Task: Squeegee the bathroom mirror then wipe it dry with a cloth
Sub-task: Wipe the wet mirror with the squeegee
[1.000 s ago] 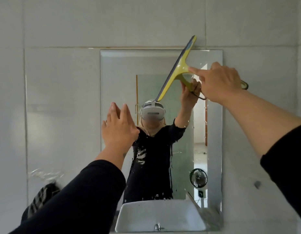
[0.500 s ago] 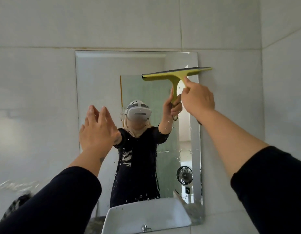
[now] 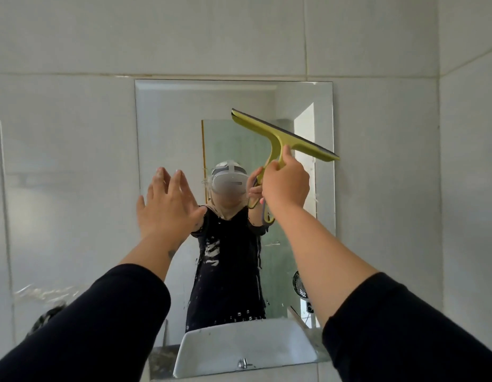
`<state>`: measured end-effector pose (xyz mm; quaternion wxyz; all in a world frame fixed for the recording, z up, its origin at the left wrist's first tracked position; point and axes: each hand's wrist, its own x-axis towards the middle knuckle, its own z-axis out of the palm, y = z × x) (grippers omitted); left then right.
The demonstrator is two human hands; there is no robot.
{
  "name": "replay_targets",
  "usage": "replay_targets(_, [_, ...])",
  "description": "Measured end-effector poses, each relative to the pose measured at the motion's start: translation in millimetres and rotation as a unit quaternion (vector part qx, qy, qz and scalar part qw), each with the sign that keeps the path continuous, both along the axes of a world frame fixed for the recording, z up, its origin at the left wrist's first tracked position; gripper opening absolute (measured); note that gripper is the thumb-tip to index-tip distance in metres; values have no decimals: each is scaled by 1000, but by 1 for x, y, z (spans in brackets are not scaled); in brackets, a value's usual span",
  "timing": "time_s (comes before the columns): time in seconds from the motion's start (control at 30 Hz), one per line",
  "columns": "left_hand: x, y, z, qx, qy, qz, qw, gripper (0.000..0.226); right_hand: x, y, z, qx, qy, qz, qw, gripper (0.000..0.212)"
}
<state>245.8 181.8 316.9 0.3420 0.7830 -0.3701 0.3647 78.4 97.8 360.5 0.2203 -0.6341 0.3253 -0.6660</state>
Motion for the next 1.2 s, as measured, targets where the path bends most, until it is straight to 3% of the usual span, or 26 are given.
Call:
replay_targets(0.13, [7,15,7,-27,-6,-22,999,84,34,18,-13,-6,-33,42,999,49])
replay_targets(0.4, [25,52,18,-18,-11,0,1000,78,76,52,-28,-35,33,53,997,49])
replay_targets(0.63, [33,60,11,-13,-7,6,1000,78,90,63,-44,-141,189,16,972,50])
replay_targets(0.97, [25,41,-3,6,3,-22,1000,74,30,27,-46,-209,335,-96,914,50])
replay_targets(1.2, [4,16,-1,17,2,-41,999,74,-9,13,-44,-194,350,-123,908,48])
